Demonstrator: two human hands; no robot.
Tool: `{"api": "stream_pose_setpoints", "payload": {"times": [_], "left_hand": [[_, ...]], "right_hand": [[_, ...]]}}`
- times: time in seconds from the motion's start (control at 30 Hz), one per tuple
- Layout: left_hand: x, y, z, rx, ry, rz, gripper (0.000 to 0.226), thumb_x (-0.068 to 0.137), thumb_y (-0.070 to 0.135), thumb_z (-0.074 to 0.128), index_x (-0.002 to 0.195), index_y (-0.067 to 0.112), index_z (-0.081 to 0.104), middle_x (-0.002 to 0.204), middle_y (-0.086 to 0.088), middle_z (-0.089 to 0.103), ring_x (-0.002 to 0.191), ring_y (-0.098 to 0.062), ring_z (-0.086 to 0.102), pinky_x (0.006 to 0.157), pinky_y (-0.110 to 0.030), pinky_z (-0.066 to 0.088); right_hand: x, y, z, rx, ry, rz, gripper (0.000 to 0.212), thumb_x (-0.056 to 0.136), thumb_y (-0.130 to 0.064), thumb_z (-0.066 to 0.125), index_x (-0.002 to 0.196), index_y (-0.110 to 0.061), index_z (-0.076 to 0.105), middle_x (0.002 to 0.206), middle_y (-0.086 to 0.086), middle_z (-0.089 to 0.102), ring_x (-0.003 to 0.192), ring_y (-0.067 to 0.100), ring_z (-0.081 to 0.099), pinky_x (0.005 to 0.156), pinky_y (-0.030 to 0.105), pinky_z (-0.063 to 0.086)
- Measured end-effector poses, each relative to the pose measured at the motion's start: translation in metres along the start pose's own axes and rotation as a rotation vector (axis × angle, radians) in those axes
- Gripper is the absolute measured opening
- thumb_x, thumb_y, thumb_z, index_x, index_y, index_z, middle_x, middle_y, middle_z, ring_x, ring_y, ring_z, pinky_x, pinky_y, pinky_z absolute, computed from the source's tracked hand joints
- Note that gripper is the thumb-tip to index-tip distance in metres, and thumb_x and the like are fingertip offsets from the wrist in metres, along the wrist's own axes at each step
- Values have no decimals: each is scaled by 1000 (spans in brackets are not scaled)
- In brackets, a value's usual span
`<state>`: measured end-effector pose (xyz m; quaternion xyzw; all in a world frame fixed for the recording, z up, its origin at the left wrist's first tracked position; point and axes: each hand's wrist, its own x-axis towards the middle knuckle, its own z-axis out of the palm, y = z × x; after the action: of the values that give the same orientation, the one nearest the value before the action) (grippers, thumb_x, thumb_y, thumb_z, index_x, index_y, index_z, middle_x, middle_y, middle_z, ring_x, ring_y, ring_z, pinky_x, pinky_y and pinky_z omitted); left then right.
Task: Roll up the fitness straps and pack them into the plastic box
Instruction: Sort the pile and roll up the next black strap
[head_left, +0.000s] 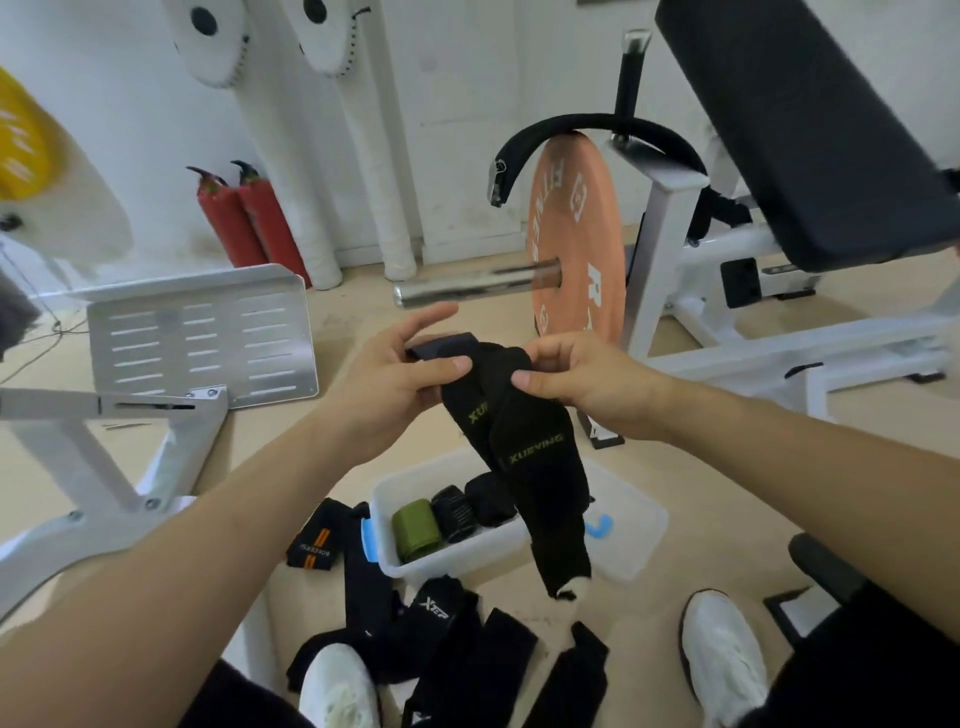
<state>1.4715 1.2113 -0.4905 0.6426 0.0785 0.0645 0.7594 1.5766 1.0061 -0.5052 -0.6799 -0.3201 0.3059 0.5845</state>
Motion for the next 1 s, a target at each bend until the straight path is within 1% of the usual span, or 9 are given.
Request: {"api": "stream_pose_setpoints", "payload": {"times": [0.1,0.17,0.27,0.33,0.4,0.5,0.6,0.73,1.0], "left_hand": [[-1,-4,6,-115,214,-61,87,84,3,78,156,19,31,139,-13,54,116,-24,68,78,-28,61],[-5,-7,9,-133,297,-164,93,79,18,86,154,13,31,136,-15,56,109,-26,72,80,-29,60],[-15,-11,16,14,385,-259,70,79,40,85,135,12,53,123,-9,59,98,-25,73,72,-28,58],[-19,-13,18,91,389,-253,47,84,46,78,116,14,65,113,-7,66,93,-24,71,73,-30,58],[-22,-13,21,126,290,-241,35,90,47,71,104,15,72,106,-7,75,96,-24,72,86,-33,57],[-25,-14,25,185,162,-169,29,97,39,65,113,17,75,110,-2,78,110,-23,71,103,-38,51],[-25,-14,26,195,192,-95,24,101,25,61,116,11,73,106,-4,78,99,-19,73,90,-32,57],[-21,-5,15,124,260,-87,25,104,25,56,122,11,68,102,-3,76,84,-15,75,70,-27,59],[-18,3,9,54,254,-87,27,106,29,53,127,17,64,108,-4,77,88,-21,78,68,-31,62]], "right_hand": [[4,-2,-1,79,88,4,21,96,-4,60,114,7,64,115,28,69,103,29,67,101,43,52],[5,-4,-1,127,106,-3,17,97,-3,59,111,2,67,111,21,70,102,27,67,99,39,53],[5,-7,0,196,171,-5,21,98,-1,57,117,3,65,111,17,70,104,25,66,96,33,55],[5,-8,1,219,208,2,27,98,-2,57,123,6,62,118,22,68,106,27,65,100,37,52],[4,-7,2,213,209,13,30,98,-4,57,126,7,61,124,25,66,107,26,65,102,41,50],[1,-7,5,197,172,21,29,98,-6,57,125,4,62,119,19,68,106,24,67,98,37,53],[1,-5,7,171,164,11,24,99,-8,56,121,-1,65,111,11,72,101,18,69,86,28,56],[0,-4,-3,115,233,-30,18,100,-12,57,109,-7,72,101,7,75,96,17,69,88,30,54],[-8,-10,12,81,272,-113,10,90,-3,69,99,-4,73,84,8,75,83,19,72,79,27,60]]}}
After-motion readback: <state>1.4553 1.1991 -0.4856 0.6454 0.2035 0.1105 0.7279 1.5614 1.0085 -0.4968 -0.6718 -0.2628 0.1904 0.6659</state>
